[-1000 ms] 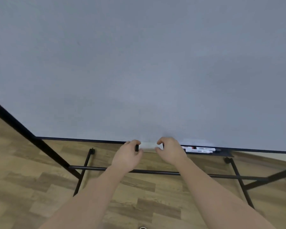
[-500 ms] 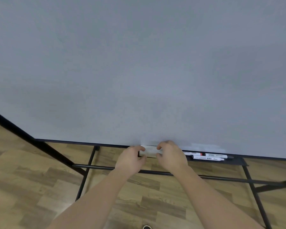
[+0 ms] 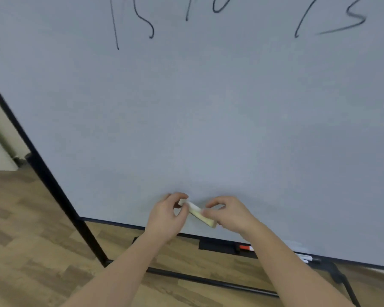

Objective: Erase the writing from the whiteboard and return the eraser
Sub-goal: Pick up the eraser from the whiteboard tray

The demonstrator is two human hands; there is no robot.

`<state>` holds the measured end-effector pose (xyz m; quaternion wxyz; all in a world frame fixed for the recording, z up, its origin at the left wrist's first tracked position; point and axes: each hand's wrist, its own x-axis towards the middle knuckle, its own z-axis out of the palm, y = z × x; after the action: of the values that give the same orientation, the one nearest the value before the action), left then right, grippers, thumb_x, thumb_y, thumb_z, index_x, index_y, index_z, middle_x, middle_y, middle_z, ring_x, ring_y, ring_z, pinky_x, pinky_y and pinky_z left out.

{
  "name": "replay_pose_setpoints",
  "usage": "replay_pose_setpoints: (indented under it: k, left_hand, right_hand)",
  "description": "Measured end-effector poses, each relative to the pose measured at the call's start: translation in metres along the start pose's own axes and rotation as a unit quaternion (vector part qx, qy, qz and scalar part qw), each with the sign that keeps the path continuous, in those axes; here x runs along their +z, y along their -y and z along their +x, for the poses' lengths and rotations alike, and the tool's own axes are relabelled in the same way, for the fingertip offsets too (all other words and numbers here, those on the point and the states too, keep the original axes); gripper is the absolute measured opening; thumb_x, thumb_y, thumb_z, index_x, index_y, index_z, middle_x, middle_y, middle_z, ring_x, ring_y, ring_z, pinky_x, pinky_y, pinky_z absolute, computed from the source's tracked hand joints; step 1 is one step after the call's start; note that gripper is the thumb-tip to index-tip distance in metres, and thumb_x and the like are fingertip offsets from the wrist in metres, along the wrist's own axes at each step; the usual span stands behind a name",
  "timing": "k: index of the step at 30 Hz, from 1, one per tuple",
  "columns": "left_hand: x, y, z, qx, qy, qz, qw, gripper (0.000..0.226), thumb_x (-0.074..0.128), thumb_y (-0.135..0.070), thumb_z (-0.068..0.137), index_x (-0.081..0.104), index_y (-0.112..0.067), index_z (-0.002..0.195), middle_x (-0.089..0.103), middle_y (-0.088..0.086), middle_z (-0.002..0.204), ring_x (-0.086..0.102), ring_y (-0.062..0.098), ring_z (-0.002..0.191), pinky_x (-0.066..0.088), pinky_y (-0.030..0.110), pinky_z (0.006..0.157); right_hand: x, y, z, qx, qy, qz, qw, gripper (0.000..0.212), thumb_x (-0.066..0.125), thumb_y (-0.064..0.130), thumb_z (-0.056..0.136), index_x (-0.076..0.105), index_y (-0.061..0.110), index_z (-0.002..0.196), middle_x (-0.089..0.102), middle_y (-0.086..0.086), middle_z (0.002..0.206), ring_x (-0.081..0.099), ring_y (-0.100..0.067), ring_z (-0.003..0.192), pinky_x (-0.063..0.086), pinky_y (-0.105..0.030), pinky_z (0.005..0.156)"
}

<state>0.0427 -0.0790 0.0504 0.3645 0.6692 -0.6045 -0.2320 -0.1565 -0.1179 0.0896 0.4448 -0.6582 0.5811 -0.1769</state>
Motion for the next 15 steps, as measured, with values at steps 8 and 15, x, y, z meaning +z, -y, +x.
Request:
replay_pose_setpoints:
  k: [8,15]
  left_hand:
    - [-0.074,-0.042,0.005,0.086,-0.134,-0.049,0.986,0.023,0.059,-0.029,0.096,0.065,-0.035,0.118,0.060,-0.018,0.106,0.064,-0.001,0.094,0.056,0.028,0.086]
    - [-0.144,-0.075,0.010,0.169,-0.235,-0.132,0.948,0.024,0.064,-0.026,0.096,0.062,-0.028,0.120,0.067,-0.013,0.100,0.066,0.002,0.093,0.052,0.015,0.081]
  right_hand:
    - [-0.023,0.095,-0.022,-0.121,0.042,0.047,0.991,0.017,0.078,0.043,0.082,0.077,0.031,0.094,0.072,-0.007,0.101,0.070,-0.025,0.095,0.061,-0.043,0.083]
    - [-0.036,0.178,-0.050,-0.218,0.020,0.027,0.975,0.007,0.074,0.040,0.086,0.075,0.037,0.092,0.076,-0.004,0.090,0.069,-0.015,0.078,0.060,-0.043,0.082]
